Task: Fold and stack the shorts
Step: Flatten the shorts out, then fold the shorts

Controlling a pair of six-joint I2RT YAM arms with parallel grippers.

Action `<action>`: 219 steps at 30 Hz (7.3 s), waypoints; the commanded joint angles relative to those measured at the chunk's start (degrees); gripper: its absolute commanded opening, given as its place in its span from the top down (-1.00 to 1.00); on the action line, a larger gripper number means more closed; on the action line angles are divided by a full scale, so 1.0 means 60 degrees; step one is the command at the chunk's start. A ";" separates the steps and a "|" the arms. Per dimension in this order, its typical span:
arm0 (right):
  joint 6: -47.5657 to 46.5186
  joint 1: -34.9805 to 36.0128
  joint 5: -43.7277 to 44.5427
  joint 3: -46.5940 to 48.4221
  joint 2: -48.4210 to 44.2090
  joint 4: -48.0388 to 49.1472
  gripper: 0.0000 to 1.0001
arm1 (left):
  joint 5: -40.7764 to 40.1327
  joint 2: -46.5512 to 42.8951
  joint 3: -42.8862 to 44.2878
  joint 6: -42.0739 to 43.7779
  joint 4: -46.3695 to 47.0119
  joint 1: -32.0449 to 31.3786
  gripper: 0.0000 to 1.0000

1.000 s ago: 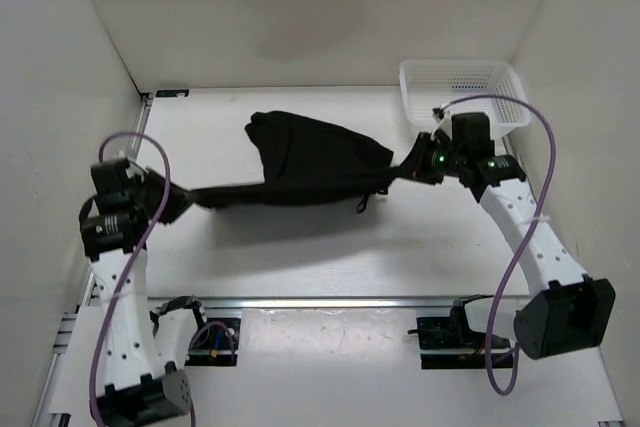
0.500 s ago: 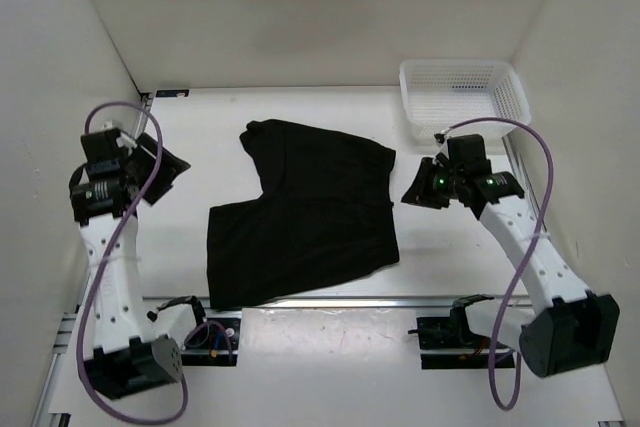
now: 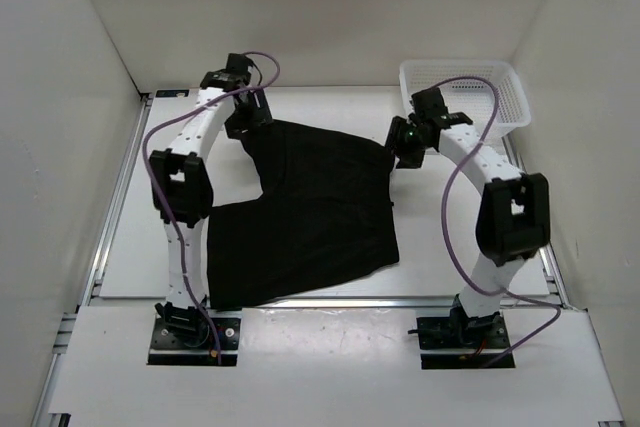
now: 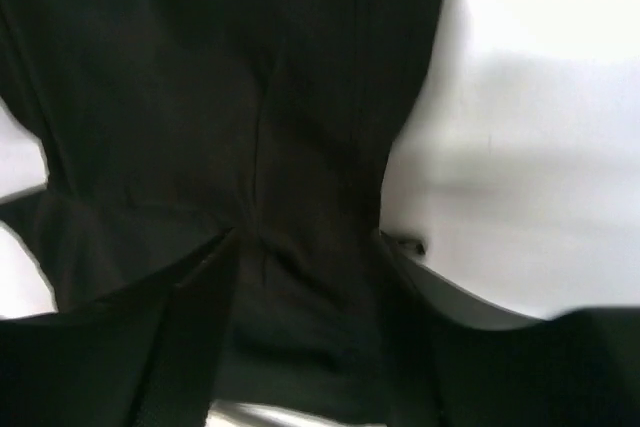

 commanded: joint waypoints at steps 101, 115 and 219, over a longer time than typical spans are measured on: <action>-0.0020 0.0004 0.1455 0.1564 0.2230 0.0008 -0.39 | -0.0808 -0.2519 -0.3878 -0.1740 0.0445 0.1041 -0.83; -0.0695 0.0473 0.0826 0.3202 0.3690 -0.0681 0.69 | 0.0480 0.2156 0.0887 -0.0948 -0.0452 0.0836 -0.15; 0.3729 -0.0744 -0.1768 -0.6465 -0.2166 0.4519 0.98 | 0.1916 -0.9811 -1.2985 -0.4624 -0.0025 0.0323 -0.25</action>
